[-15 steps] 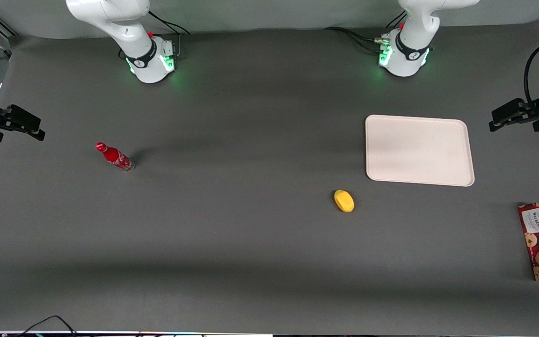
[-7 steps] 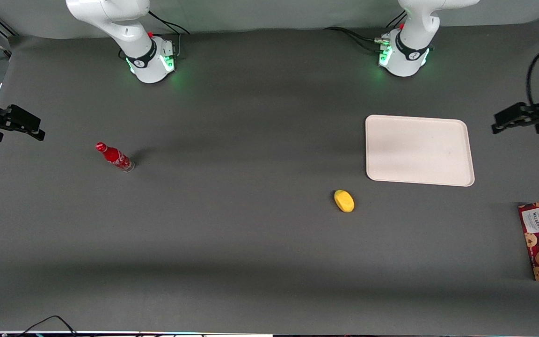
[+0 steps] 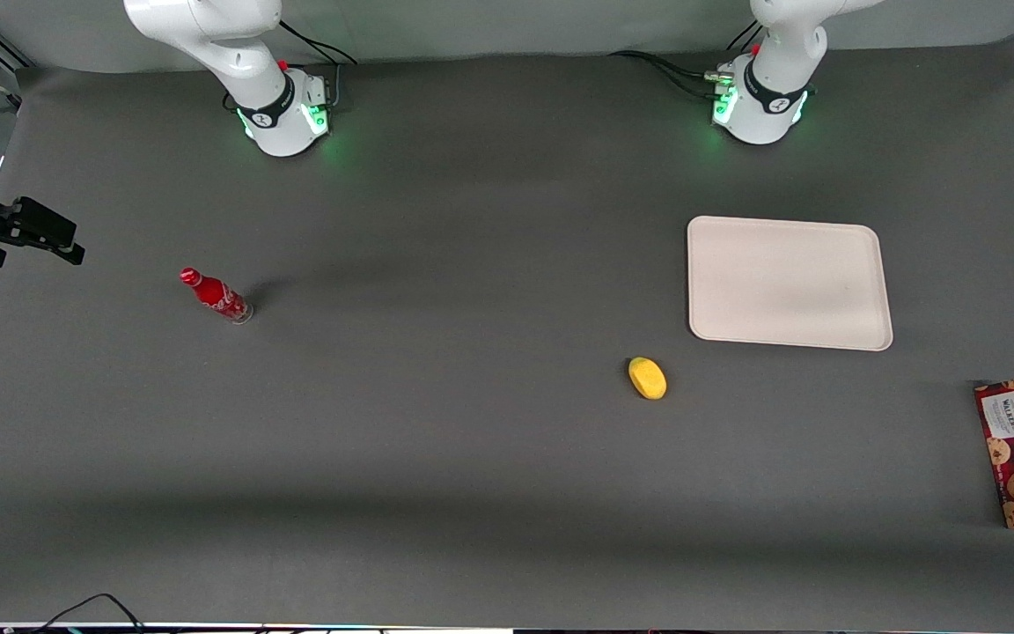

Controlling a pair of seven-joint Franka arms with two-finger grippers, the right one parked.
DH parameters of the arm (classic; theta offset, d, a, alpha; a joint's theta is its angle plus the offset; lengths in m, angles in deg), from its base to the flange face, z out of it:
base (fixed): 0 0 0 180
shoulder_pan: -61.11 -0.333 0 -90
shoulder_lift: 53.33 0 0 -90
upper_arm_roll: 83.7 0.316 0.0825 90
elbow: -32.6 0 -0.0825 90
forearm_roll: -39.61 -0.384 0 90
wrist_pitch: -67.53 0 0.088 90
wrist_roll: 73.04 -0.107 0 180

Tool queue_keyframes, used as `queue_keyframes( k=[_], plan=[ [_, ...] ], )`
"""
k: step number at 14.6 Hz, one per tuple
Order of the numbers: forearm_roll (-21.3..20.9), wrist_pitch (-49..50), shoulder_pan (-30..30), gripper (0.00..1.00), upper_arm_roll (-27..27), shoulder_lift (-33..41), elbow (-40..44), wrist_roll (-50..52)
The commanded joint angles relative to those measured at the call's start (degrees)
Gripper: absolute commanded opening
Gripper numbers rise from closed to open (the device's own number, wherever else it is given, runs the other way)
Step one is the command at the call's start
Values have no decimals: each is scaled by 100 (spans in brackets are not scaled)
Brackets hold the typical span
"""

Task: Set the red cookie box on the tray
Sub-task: 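Move the left gripper over the red plaid cookie box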

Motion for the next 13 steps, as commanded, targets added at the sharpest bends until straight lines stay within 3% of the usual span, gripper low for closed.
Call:
queue_keyframes(
  k=[1, 11, 13],
  plan=[
    [-176, -74, -528, 100, -82, -907, 884, -850],
    [-105, -2350, -917, 100, -91, -2438, 974, -1695],
    [130, -2675, -916, 100, -108, -2736, 965, -1704]
  ],
)
